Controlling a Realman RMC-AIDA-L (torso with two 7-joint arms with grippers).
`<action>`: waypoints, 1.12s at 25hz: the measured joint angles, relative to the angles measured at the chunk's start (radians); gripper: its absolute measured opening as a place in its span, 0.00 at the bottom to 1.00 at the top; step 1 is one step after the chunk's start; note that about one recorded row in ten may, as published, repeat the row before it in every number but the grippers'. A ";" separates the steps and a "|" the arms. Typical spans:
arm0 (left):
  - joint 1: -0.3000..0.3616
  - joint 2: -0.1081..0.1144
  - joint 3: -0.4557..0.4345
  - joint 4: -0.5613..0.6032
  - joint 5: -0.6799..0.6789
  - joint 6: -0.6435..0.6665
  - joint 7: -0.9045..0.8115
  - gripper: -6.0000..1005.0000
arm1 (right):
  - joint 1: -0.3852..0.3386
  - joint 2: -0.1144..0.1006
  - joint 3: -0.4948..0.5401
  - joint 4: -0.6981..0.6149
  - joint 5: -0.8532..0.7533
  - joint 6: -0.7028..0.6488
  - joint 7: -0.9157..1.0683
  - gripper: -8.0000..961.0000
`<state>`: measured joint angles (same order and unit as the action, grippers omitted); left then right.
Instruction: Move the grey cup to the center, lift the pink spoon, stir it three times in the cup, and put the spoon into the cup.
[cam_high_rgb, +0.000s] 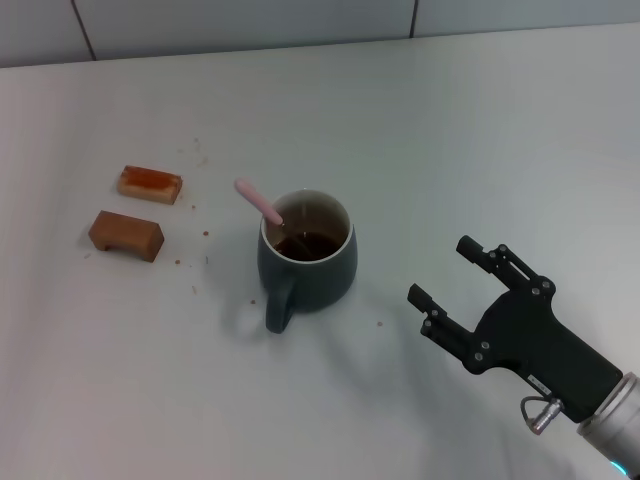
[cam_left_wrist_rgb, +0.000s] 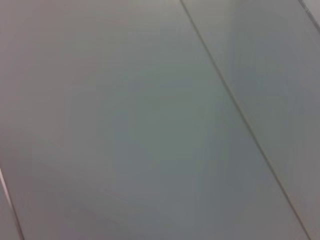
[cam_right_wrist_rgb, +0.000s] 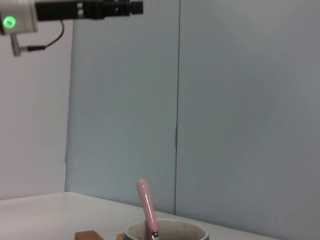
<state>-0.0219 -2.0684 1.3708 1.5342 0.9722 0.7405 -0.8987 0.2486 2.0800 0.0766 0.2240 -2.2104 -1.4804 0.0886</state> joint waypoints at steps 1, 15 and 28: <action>-0.001 -0.001 -0.005 -0.067 -0.059 0.053 0.093 0.86 | 0.000 0.000 0.001 0.000 0.000 0.000 0.000 0.79; 0.006 -0.002 0.168 -0.549 -0.270 0.345 0.511 0.86 | -0.002 -0.001 0.011 -0.027 -0.001 -0.050 0.007 0.79; 0.038 0.002 0.281 -0.812 -0.266 0.538 0.558 0.86 | -0.016 0.000 -0.058 -0.056 -0.012 -0.124 -0.006 0.79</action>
<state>0.0159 -2.0669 1.6513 0.7220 0.7057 1.2782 -0.3404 0.2329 2.0800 0.0182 0.1675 -2.2227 -1.6041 0.0823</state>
